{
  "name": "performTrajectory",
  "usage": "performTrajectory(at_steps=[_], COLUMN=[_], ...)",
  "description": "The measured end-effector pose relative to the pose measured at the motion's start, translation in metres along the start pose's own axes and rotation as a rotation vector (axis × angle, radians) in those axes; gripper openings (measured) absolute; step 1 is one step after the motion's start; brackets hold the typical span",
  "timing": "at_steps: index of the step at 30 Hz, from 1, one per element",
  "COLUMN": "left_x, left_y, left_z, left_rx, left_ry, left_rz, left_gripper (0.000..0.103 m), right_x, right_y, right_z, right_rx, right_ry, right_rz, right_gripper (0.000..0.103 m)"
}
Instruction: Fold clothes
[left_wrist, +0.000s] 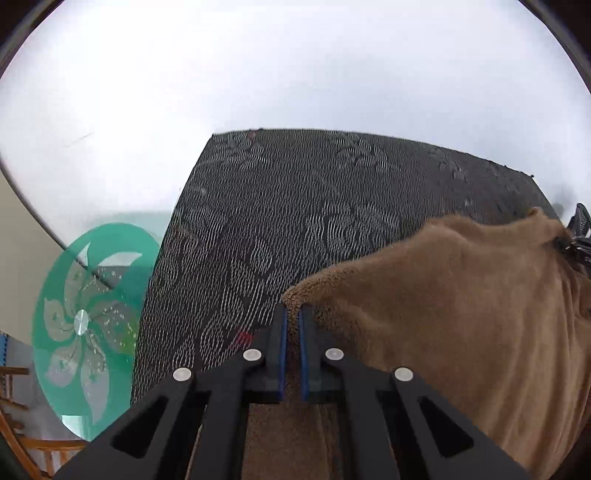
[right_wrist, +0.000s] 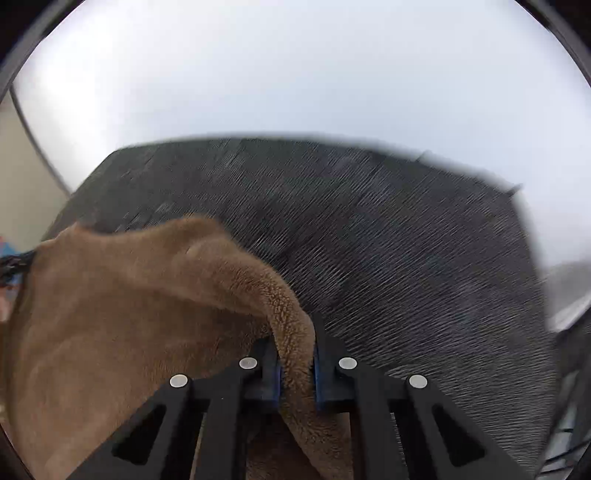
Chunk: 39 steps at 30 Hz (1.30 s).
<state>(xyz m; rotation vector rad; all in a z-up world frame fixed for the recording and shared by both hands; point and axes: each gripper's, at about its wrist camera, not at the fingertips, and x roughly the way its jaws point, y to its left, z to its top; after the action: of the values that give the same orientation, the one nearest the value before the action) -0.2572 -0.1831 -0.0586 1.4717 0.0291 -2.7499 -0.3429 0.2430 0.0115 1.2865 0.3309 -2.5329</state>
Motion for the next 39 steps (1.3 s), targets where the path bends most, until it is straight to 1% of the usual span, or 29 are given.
performTrajectory(at_steps=[1,2,3,4,6,8,10,11,12,13,14,15,16,17,18,20,21,24,25,26,27,28,29,30,31,33,35,37,39], left_x=[0.000,-0.002,-0.005,-0.006,-0.012,-0.005,0.008,0.013,0.019,0.023,0.026,0.029,0.029,0.027,0.022,0.011,0.003,-0.025,-0.036,-0.045,-0.054,-0.062,-0.069,-0.076,-0.081,-0.089,-0.093,-0.095,-0.096], left_y=[-0.004,-0.009,-0.011,-0.010,-0.002,0.007,0.012,0.015,0.018,0.023,0.028,0.037,0.044,0.050,0.053,0.058,0.058,0.053,0.052,0.048,0.043,0.037,0.029,0.019,0.009,-0.013,-0.033,-0.050,-0.063], left_z=[0.004,0.008,0.011,0.013,0.016,0.018,0.020,0.018,0.016,0.013,0.011,0.008,0.005,0.003,0.002,0.000,-0.001,-0.005,-0.006,-0.009,-0.012,-0.017,-0.023,-0.031,-0.039,-0.057,-0.074,-0.090,-0.102], left_rx=[0.006,0.002,-0.013,-0.029,-0.074,-0.104,-0.102,-0.096,-0.083,-0.090,-0.100,-0.136,-0.163,-0.188,-0.197,-0.209,-0.206,-0.189,-0.183,-0.174,-0.165,-0.150,-0.134,-0.111,-0.086,-0.024,0.024,0.061,0.086], left_ry=[-0.009,-0.023,-0.043,-0.058,-0.073,-0.066,-0.049,-0.039,-0.029,-0.017,-0.003,0.017,0.019,0.018,0.008,-0.013,-0.026,-0.065,-0.075,-0.080,-0.084,-0.086,-0.087,-0.081,-0.070,-0.039,-0.010,0.010,0.022], left_rz=[0.003,0.008,0.013,0.019,0.039,0.065,0.135,0.173,0.251,0.270,0.277,0.244,0.216,0.190,0.180,0.166,0.158,0.131,0.112,0.082,0.051,0.016,-0.020,-0.060,-0.092,-0.144,-0.159,-0.185,-0.205], left_gripper=[0.006,0.006,0.006,0.006,0.006,0.006,0.006,0.001,0.000,0.000,0.000,0.000,0.000,0.000,0.000,0.000,0.001,0.004,0.006,0.014,0.028,0.037,0.056,0.066,0.067,0.071,0.072,0.073,0.077], right_x=[-0.007,-0.012,-0.013,-0.014,-0.008,0.006,0.020,0.028,0.035,0.038,0.035,0.031,0.025,0.016,0.007,-0.013,-0.025,-0.064,-0.076,-0.088,-0.100,-0.111,-0.121,-0.132,-0.139,-0.144,-0.138,-0.132,-0.124], right_y=[0.000,-0.003,-0.005,-0.007,-0.002,0.005,0.011,0.013,0.014,0.016,0.017,0.015,0.011,0.005,-0.001,-0.014,-0.020,-0.042,-0.048,-0.054,-0.059,-0.064,-0.065,-0.066,-0.064,-0.052,-0.042,-0.034,-0.027], right_z=[0.003,0.007,0.010,0.014,0.014,0.012,0.009,0.006,0.003,0.002,0.000,-0.001,-0.001,-0.002,-0.003,-0.006,-0.008,-0.023,-0.031,-0.040,-0.051,-0.062,-0.075,-0.088,-0.101,-0.124,-0.143,-0.159,-0.168], right_rx=[-0.006,0.003,0.016,0.030,0.005,-0.026,-0.042,-0.052,-0.063,-0.075,-0.079,-0.073,-0.059,-0.040,-0.020,0.024,0.050,0.102,0.121,0.140,0.156,0.166,0.159,0.149,0.120,0.026,-0.064,-0.105,-0.106], right_ry=[-0.031,-0.055,-0.059,-0.060,-0.052,-0.030,-0.002,0.014,0.031,0.040,0.037,0.032,0.025,0.013,-0.001,-0.036,-0.059,-0.104,-0.103,-0.100,-0.099,-0.100,-0.098,-0.094,-0.085,-0.050,-0.002,0.038,0.074], right_rz=[-0.038,-0.059,-0.067,-0.073,-0.111,-0.124,-0.118,-0.108,-0.095,-0.097,-0.086,-0.068,-0.043,-0.023,-0.006,0.018,0.022,0.050,0.070,0.092,0.117,0.138,0.140,0.138,0.122,0.064,0.020,0.036,0.071], right_gripper=[0.012,0.012,0.012,0.012,0.012,0.012,0.013,0.013,0.013,0.013,0.016,0.017,0.019,0.025,0.030,0.074,0.078,0.078,0.078,0.078,0.078,0.078,0.078,0.078,0.078,0.078,0.078,0.078,0.078])
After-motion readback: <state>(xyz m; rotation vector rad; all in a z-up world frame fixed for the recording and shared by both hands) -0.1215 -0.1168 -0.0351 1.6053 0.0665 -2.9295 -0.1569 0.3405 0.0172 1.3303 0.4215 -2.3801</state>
